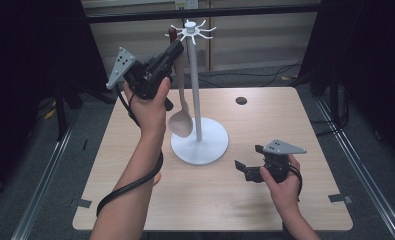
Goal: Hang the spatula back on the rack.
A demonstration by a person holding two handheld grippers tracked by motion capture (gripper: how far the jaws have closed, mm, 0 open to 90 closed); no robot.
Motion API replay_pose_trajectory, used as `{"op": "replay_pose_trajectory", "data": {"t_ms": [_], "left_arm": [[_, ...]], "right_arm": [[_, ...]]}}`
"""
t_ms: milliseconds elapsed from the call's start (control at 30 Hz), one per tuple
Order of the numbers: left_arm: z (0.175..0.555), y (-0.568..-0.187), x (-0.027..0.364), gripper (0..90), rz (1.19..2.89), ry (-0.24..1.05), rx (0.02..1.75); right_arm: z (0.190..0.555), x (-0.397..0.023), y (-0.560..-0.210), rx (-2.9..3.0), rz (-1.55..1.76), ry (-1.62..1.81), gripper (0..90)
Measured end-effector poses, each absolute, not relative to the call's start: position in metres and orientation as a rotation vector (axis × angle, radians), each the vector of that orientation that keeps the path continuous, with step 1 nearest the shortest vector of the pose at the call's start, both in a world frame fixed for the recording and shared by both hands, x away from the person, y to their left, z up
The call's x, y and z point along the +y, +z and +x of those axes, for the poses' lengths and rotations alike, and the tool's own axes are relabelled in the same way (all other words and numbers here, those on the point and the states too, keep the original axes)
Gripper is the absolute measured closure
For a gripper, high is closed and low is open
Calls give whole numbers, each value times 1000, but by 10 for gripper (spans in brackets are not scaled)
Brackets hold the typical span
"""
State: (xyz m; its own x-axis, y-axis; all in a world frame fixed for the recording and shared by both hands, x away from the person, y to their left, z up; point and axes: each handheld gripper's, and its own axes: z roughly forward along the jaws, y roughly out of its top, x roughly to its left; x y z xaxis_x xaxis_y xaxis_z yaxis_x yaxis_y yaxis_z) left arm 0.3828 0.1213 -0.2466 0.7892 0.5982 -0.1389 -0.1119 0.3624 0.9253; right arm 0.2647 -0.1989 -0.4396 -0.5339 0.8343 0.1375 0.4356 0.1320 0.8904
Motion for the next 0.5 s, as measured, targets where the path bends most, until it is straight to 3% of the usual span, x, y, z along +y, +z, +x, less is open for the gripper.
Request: {"op": "replay_pose_trajectory", "data": {"t_ms": [500], "left_arm": [[385, -245, 125, 900, 1120, 478, 512]], "right_arm": [[265, -199, -440, 2026, 1225, 1369, 60]]}}
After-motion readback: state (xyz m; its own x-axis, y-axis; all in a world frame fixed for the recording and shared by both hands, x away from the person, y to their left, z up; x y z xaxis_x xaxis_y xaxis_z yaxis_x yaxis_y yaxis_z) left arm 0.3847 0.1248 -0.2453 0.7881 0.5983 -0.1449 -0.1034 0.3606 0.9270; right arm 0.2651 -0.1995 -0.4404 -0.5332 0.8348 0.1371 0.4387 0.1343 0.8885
